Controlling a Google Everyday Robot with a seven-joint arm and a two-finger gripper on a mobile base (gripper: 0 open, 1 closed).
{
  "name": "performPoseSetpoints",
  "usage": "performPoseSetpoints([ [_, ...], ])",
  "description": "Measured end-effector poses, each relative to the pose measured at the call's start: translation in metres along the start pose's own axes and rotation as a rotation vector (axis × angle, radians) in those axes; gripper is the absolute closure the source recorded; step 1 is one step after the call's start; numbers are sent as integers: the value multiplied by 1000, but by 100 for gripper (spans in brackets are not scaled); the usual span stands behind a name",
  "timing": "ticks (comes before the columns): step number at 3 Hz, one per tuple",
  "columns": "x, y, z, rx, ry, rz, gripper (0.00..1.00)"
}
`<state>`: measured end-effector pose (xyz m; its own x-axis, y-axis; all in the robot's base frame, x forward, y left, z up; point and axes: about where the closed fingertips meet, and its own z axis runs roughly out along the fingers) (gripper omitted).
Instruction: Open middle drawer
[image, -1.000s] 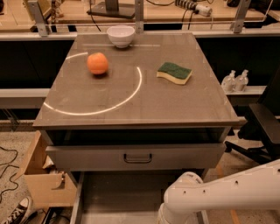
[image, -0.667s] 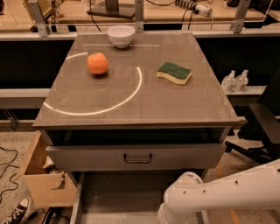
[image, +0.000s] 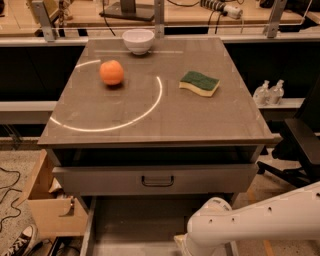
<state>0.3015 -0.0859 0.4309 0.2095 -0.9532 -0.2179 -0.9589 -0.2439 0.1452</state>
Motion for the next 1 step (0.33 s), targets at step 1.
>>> performPoseSetpoints([
  [1, 0, 0, 0, 0, 0, 0, 0],
])
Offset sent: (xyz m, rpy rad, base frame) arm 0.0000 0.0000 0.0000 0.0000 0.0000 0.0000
